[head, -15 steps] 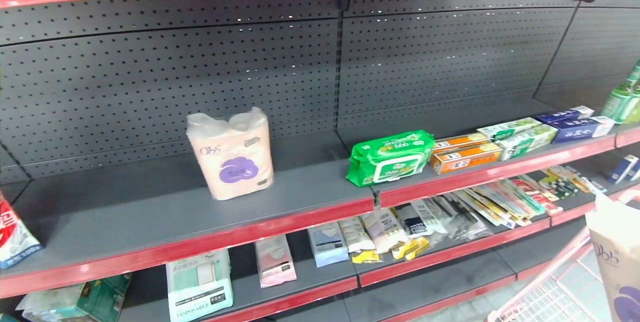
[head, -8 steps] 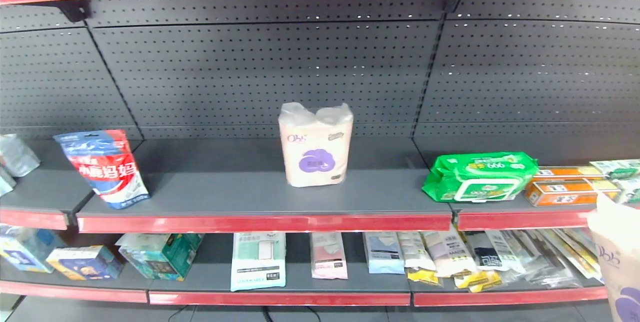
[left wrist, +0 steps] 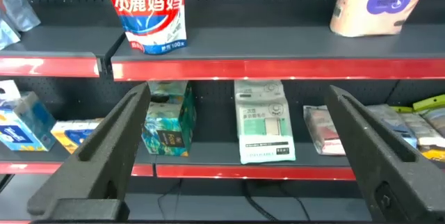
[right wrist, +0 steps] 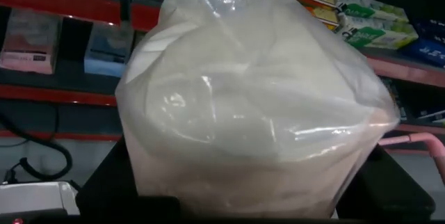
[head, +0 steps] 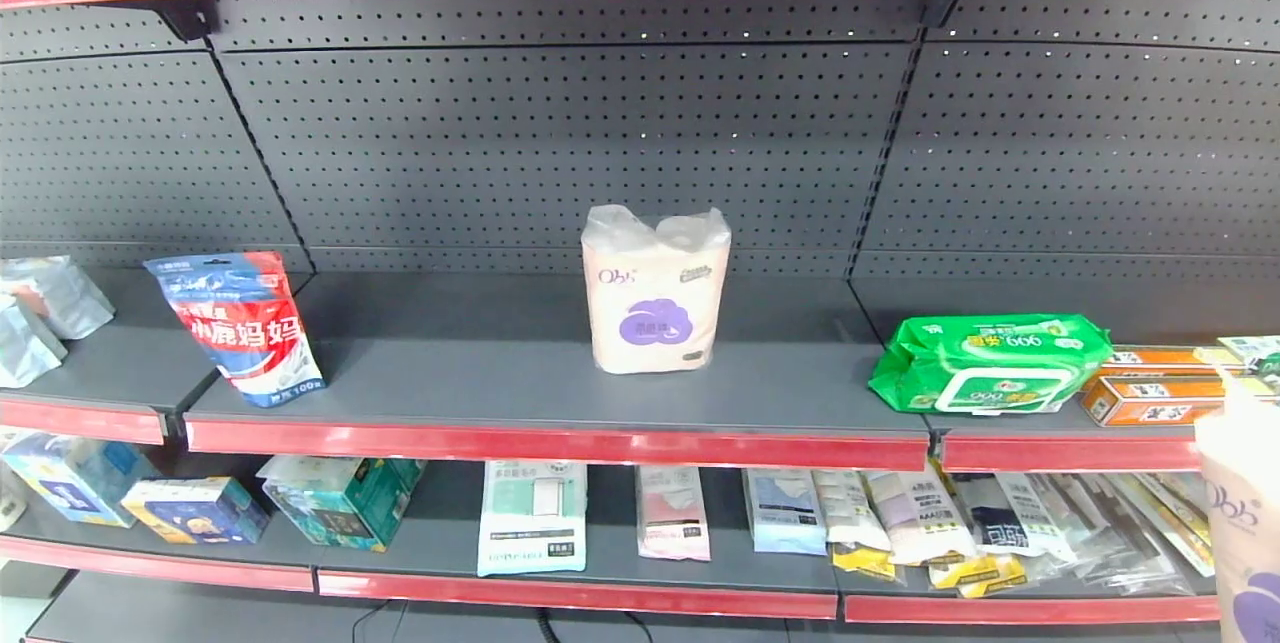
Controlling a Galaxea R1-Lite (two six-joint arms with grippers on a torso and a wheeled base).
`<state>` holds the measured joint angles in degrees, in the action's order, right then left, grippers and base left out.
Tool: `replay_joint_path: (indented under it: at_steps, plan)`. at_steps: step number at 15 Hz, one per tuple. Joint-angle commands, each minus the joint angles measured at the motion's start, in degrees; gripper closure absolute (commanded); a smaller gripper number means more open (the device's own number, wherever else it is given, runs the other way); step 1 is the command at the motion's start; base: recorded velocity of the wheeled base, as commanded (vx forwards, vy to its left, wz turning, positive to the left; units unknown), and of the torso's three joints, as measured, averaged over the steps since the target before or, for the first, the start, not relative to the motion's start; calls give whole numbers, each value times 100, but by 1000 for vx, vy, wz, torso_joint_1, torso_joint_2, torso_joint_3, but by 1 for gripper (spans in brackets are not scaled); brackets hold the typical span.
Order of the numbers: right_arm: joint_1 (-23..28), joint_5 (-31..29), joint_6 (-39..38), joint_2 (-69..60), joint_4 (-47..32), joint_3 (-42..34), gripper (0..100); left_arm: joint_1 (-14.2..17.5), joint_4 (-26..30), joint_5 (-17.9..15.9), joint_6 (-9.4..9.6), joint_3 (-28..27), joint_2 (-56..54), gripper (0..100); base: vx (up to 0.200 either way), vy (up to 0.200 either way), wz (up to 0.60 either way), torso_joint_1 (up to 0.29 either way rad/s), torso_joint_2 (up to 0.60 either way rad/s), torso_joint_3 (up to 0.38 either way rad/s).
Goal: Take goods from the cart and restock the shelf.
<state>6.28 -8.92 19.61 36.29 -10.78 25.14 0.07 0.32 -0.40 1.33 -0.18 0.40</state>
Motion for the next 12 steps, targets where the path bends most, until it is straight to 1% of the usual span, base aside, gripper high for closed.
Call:
replay_joint_path:
  at_steps: [1, 2, 3, 5, 6, 7, 8, 9, 10, 11, 12]
  plan:
    - [-57, 198, -256, -474, 23, -123, 100, 1, -5, 5, 8, 1, 83, 0, 0, 0, 0, 0, 0, 0]
    - [-57, 330, -432, -650, 32, -202, 100, -16, -5, -21, 34, -8, 153, 0, 0, 0, 0, 0, 0, 0]
    - [-74, 418, -538, -922, 32, -272, 100, -86, -5, -136, 34, -8, 232, 0, 0, 0, 0, 0, 0, 0]
    - [-100, 532, -476, -1344, 23, -360, 100, -166, -14, -276, 34, -26, 329, 0, 0, 0, 0, 0, 0, 0]
    - [-83, 514, -406, -1441, 23, -360, 100, -174, 12, -373, -19, -509, 575, 0, 0, 0, 0, 0, 0, 0]
    - [-83, 523, -406, -1476, 23, -360, 100, -174, -23, -382, -440, -1529, 1762, 0, 0, 0, 0, 0, 0, 0]
    - [-92, 558, -494, -1476, 32, -396, 100, -166, -40, -399, -792, -1959, 2227, 0, 0, 0, 0, 0, 0, 0]
    - [-118, 567, -590, -1537, 32, -378, 100, -148, -111, -338, -915, -2592, 3229, 0, 0, 0, 0, 0, 0, 0]
    - [-127, 567, -617, -1564, 41, -396, 100, -78, -225, -188, -599, -2750, 3836, 0, 0, 0, 0, 0, 0, 0]
    - [-118, 558, -617, -1687, 32, -439, 100, -7, -401, 14, -423, -2777, 4337, 0, 0, 0, 0, 0, 0, 0]
    - [-118, 558, -626, -1722, 23, -448, 100, 19, -506, 40, -397, -2759, 4513, 0, 0, 0, 0, 0, 0, 0]
